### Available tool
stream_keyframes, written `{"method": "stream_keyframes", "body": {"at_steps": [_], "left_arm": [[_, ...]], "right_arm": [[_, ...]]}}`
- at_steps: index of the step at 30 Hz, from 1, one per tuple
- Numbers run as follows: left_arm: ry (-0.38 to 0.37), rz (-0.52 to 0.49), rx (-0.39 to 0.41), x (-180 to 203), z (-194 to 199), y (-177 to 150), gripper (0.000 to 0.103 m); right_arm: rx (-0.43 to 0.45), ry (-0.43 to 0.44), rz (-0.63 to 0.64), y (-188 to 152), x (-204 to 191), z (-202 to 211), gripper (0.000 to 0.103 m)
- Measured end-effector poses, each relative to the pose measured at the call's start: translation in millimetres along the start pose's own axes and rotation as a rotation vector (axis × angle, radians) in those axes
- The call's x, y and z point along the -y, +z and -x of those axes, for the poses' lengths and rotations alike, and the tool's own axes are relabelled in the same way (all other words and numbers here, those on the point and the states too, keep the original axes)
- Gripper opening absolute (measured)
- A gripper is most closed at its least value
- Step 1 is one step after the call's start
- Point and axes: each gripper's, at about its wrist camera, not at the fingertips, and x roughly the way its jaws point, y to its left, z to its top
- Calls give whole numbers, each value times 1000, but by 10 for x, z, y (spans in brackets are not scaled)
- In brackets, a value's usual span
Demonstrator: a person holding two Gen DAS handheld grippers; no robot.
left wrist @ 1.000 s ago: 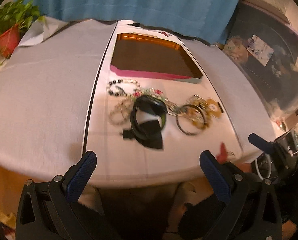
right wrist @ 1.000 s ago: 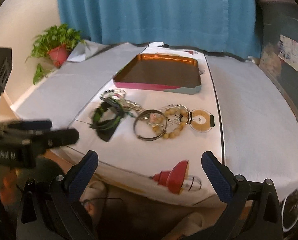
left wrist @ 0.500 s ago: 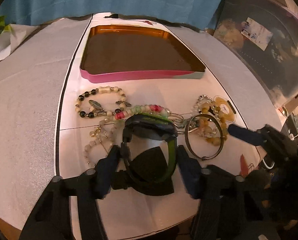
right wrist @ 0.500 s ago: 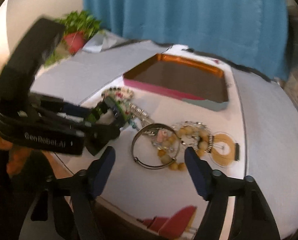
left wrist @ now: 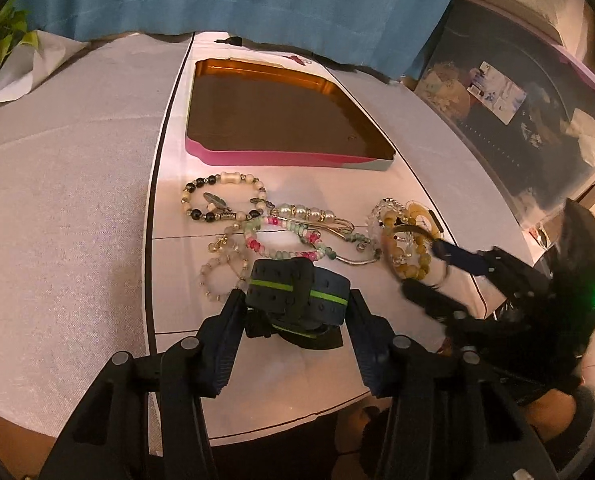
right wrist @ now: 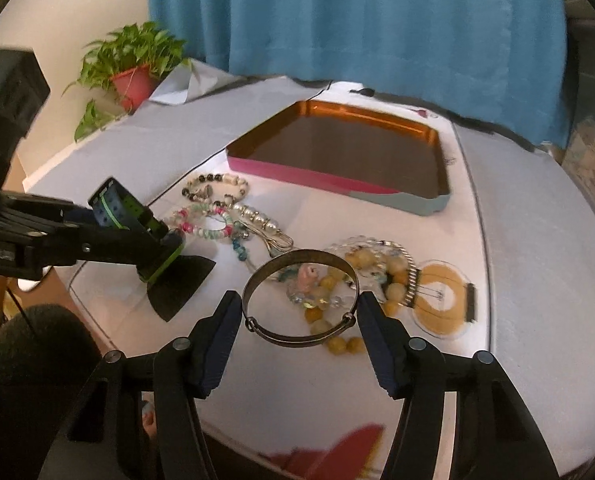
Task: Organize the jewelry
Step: 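Grasp the black-and-green watch with the left tool while the right tool grasps the silver bangle, then carry the watch and bangle into the copper tray while both tools open to release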
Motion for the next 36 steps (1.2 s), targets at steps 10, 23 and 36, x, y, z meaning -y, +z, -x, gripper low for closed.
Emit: {"method": "stream_keyframes", "body": {"at_steps": [10, 23, 36], "left_arm": [[-2, -21, -70, 79, -194, -113, 56], [31, -49, -49, 108, -292, -23, 59], [65, -4, -40, 124, -219, -116, 45]], "right_arm": [[-7, -44, -110, -237, 424, 274, 60], [-59, -109, -79, -346, 474, 101, 74], [-17, -136, -121, -363, 538, 304, 61]]}}
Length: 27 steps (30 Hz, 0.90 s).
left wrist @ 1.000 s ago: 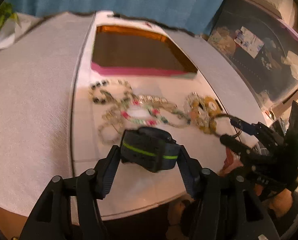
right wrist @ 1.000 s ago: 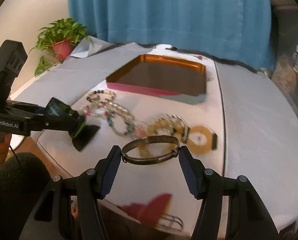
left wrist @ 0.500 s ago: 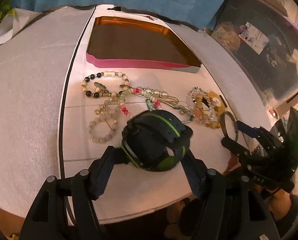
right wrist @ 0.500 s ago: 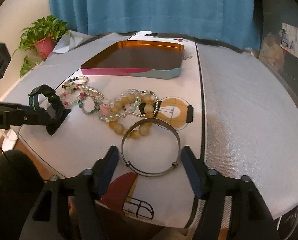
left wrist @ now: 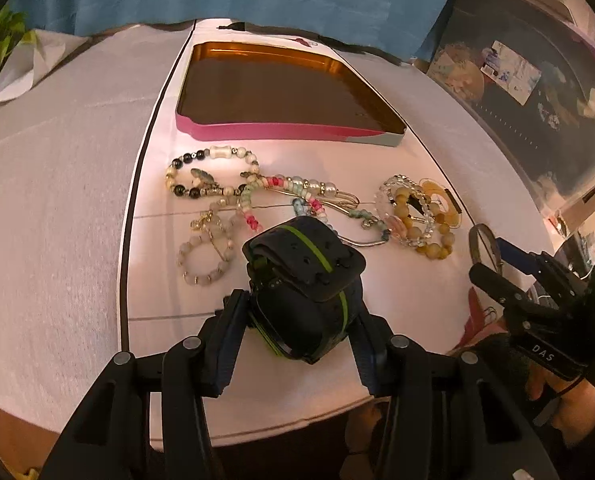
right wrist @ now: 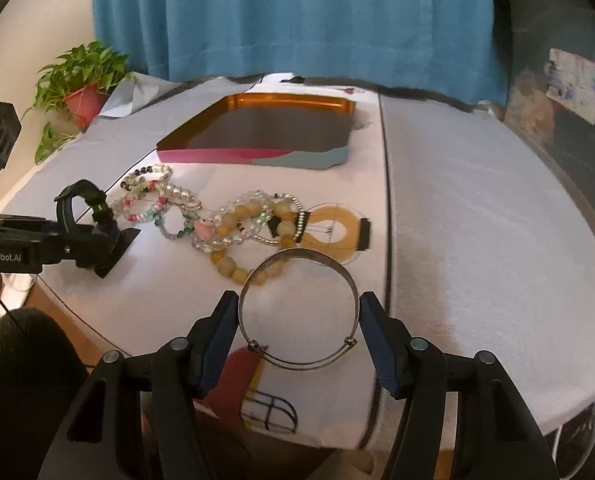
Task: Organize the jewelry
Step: 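Carry the watch and bangle into the copper tray while both tools open to release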
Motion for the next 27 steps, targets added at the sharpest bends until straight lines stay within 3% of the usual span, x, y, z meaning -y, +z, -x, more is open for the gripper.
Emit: {"method": "stream_keyframes", "body": {"at_steps": [6, 12, 27], "left_arm": [[-22, 22, 39, 84, 266, 74, 45], [-38, -10, 139, 342, 807, 179, 45], [22, -93, 359, 1033, 2165, -154, 45]], "right_arm": [[37, -28, -3, 99, 24, 280, 61], [82, -10, -47, 255, -33, 689, 61], [249, 83, -47, 368, -543, 2057, 62]]}}
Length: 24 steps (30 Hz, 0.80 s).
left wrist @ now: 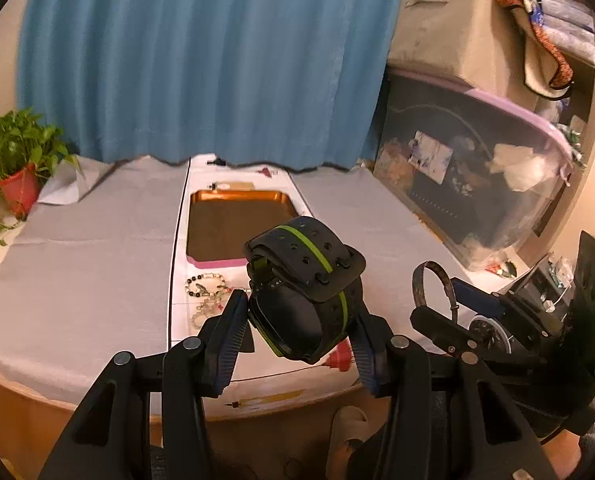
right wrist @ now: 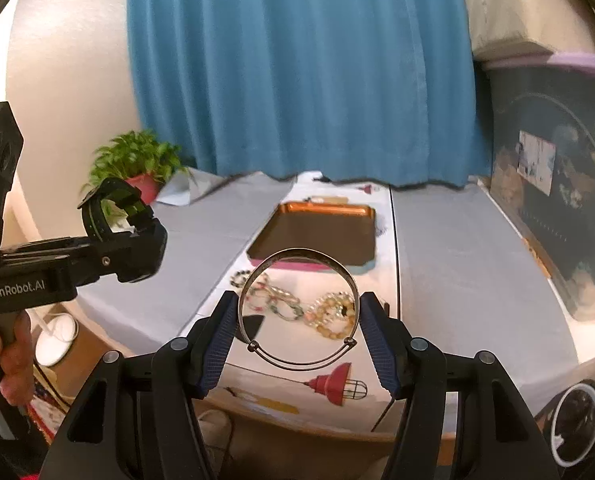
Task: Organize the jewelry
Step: 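Carry the watch and bangle into the copper tray while both tools open to release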
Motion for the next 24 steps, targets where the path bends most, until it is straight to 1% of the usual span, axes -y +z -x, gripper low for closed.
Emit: {"method": "stream_keyframes", "body": {"at_steps": [3, 6, 8, 12, 15, 18, 20, 24], "left_arm": [[-16, -4, 29, 68, 202, 7, 45], [-7, -26, 61, 182, 366, 22, 45], [-4, -46, 68, 245, 428, 51, 45], [8, -79, 71, 346, 522, 83, 45], [22, -99, 82, 358, 553, 112, 45], [21, -88, 86, 301, 515, 133, 45], [25, -89, 79, 265, 415, 161, 45], [29, -77, 69, 161, 189, 217, 45]], "right_arm": [[30, 11, 23, 47, -73, 231, 62], [67, 20, 54, 98, -150, 452, 62], [88, 19, 68, 136, -188, 554, 62], [124, 46, 91, 245, -293, 707, 62], [153, 55, 111, 307, -348, 755, 62], [156, 66, 107, 349, -342, 710, 62], [150, 67, 105, 372, -325, 673, 62], [123, 68, 108, 464, -285, 475, 62]]}}
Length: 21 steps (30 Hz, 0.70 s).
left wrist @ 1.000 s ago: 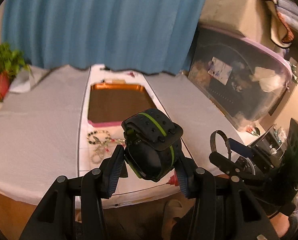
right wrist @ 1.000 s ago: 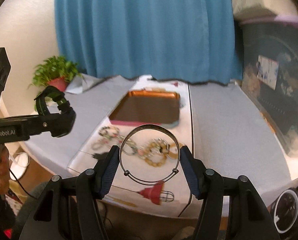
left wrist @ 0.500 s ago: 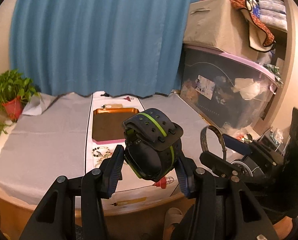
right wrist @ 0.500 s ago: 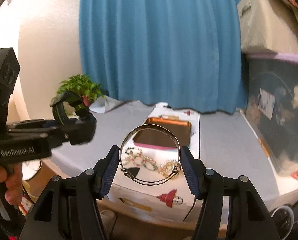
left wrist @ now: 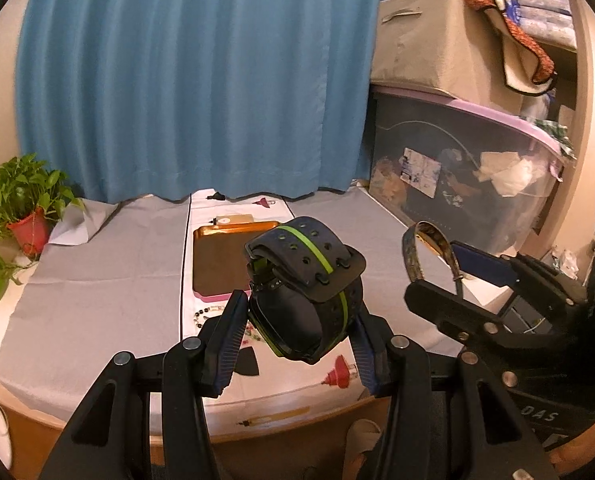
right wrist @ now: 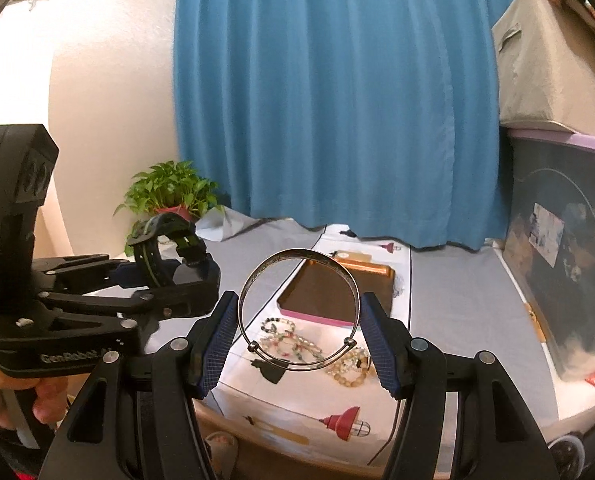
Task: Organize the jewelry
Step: 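Carry the watch and bangle into the copper tray while both tools open to release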
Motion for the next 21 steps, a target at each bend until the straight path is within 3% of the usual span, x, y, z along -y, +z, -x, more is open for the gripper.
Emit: {"method": "stream_keyframes", "body": {"at_steps": [14, 21], "left_arm": [[-6, 19, -35, -563, -1330, 363, 45], [-21, 62, -91, -853, -2134, 286, 45]], "right_arm": [[-146, 9, -14, 132, 551, -1410, 62], [-223, -1, -16, 20, 768, -2139, 62]]}}
